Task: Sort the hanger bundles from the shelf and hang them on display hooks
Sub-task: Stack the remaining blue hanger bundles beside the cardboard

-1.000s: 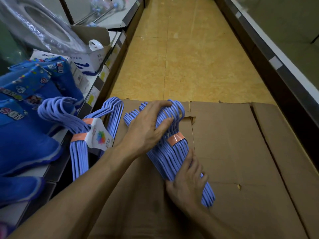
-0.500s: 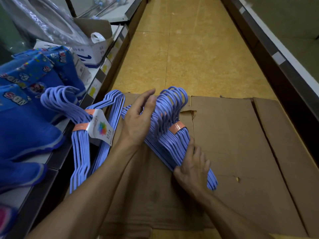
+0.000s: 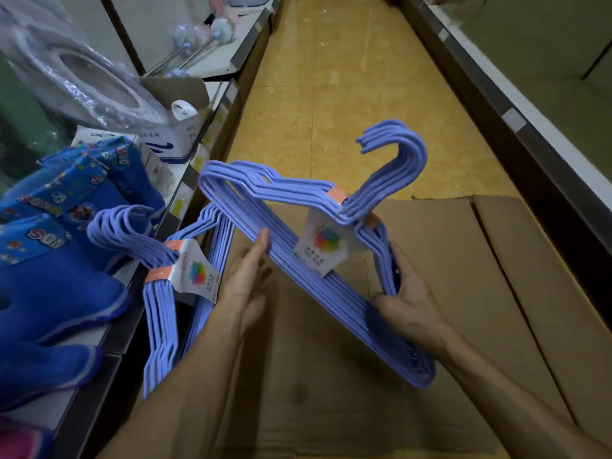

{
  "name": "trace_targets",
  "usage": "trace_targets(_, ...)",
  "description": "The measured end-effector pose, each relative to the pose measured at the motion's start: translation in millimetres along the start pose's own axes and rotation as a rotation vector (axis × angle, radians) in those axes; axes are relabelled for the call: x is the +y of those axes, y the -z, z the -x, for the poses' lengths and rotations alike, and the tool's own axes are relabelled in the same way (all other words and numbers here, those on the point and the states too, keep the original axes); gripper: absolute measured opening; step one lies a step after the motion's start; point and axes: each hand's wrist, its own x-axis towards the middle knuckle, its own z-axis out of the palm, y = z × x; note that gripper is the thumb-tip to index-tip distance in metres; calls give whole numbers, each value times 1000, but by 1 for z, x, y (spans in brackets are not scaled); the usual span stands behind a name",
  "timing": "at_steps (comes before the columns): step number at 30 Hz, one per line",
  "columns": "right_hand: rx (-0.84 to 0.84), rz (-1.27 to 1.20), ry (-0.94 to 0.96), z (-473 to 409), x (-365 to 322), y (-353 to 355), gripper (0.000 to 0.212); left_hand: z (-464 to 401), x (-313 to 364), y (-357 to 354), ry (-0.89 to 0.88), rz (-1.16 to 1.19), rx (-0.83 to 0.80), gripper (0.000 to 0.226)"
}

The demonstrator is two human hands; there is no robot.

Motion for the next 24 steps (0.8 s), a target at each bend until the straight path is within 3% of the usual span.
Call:
trace_targets(4,-65,-77,20,3,-2,5,70,3,16,-18,-88,307,-138,39)
trace_targets(8,-71,-66,35,7,-4,10,54,7,29,-31,-75,434,-38,50)
trace_targets(16,-74,63,17,-9,-37,35,53,28,60,-48,-113,426,22,61)
trace_targets(24,-95,159,52,-12,-172,105,41,104,168,-89,-75,467,46,36)
